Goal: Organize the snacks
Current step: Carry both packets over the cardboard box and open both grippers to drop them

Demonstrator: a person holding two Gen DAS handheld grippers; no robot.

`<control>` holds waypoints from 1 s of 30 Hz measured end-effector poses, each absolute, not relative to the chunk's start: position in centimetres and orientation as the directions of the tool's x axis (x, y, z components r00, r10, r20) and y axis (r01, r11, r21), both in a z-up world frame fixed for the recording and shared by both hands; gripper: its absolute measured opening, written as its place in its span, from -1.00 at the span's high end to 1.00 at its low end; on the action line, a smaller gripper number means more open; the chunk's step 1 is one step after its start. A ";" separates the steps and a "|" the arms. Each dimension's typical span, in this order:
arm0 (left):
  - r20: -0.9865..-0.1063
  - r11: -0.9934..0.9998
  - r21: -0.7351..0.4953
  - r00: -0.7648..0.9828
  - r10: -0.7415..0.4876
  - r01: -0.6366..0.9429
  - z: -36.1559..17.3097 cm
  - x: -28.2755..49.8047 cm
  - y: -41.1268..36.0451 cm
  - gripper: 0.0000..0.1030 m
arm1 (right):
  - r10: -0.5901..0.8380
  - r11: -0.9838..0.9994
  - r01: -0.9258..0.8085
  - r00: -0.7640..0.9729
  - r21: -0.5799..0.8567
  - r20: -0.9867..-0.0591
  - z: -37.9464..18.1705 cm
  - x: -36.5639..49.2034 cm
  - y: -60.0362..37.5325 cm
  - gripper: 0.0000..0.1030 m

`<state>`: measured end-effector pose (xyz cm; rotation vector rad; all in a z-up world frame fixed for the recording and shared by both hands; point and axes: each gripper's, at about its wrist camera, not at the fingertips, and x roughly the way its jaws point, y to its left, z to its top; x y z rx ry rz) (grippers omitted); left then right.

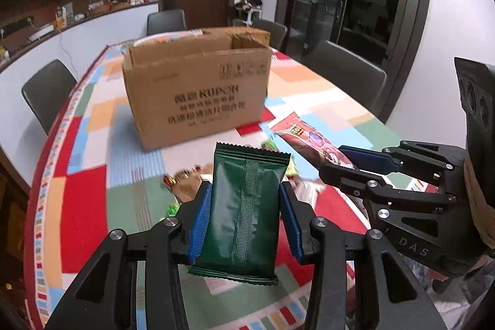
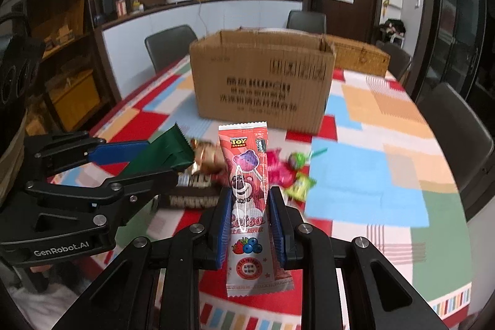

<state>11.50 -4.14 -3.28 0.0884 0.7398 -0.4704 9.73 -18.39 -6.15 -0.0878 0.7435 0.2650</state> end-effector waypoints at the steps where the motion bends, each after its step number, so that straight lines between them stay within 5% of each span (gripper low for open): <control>1: -0.656 0.897 -0.079 0.655 -0.375 0.435 -2.7 11.8 -4.0 0.17 | 0.207 0.963 -0.268 0.712 0.013 -0.671 -5.9 10.0 -18.4 0.52; 16: -0.508 0.932 -0.003 0.802 -0.313 0.362 3.1 16.5 -2.9 0.17 | 0.203 0.969 -0.247 0.822 -0.012 -0.533 -0.7 15.0 -18.4 0.52; 30: -0.495 0.950 -0.055 0.818 -0.294 0.309 5.1 23.9 -2.0 0.17 | 0.165 0.977 -0.209 0.859 -0.037 -0.485 1.9 21.2 -18.3 0.51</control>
